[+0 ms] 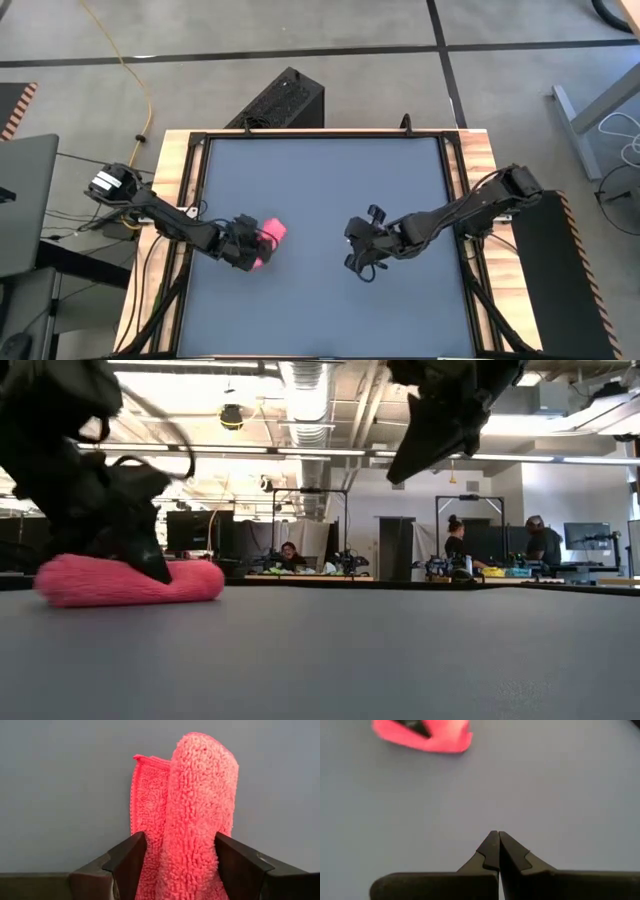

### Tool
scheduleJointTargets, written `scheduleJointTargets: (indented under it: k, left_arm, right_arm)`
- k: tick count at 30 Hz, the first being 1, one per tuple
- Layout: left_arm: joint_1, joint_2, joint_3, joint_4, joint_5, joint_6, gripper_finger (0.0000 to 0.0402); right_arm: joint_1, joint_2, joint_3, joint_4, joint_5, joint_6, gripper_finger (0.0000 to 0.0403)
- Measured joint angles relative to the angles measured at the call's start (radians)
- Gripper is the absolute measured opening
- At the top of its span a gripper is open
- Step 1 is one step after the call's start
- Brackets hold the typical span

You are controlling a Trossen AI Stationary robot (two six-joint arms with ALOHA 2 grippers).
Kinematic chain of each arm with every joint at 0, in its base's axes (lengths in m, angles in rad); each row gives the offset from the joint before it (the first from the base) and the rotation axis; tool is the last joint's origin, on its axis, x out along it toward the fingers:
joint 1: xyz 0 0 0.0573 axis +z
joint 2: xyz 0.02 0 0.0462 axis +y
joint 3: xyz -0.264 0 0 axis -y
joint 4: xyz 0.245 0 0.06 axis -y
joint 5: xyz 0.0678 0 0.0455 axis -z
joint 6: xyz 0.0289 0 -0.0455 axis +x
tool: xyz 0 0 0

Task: Roll towel into tight, uniform cylinder
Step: Roll the red towel, then return to Home Position

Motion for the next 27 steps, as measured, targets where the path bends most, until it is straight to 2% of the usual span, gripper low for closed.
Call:
scheduleJointTargets:
  k: [4,6,8,10,14,20,24,27]
  left_arm:
    - [0.02,-0.02,-0.002,-0.189,-0.155,-0.352,0.0222]
    - [0.028,-0.021,-0.004,-0.224,-0.222,-0.539,0.0222]
    - [0.039,-0.02,-0.006,-0.226,-0.272,-0.663,0.0222]
    - [0.056,-0.02,-0.005,-0.201,-0.314,-0.713,0.0222]
    - [0.093,-0.026,-0.004,-0.194,-0.337,-0.695,0.0222]
    - [0.143,-0.098,-0.004,-0.262,-0.371,-0.564,0.0222]
    - [0.173,-0.22,-0.003,-0.349,-0.416,-0.418,0.0222]
    - [0.197,-0.333,-0.003,-0.369,-0.466,-0.224,0.0222]
  right_arm:
    - [0.008,-0.046,-0.027,0.01,0.004,-0.037,0.002]
    - [0.009,-0.065,-0.042,0.008,0.004,-0.044,0.0021]
    - [0.01,-0.08,-0.051,0.003,0.004,-0.045,0.0021]
    - [0.009,-0.09,-0.057,-0.005,0.004,-0.059,0.0021]
    - [0.008,-0.09,-0.057,-0.008,0.0,-0.076,0.0021]
    - [0.009,-0.093,-0.057,-0.005,-0.019,-0.089,0.0021]
    - [0.0,-0.11,-0.057,-0.002,-0.025,-0.097,0.0021]
    - [-0.016,-0.13,-0.057,0.003,-0.035,-0.108,0.0021]
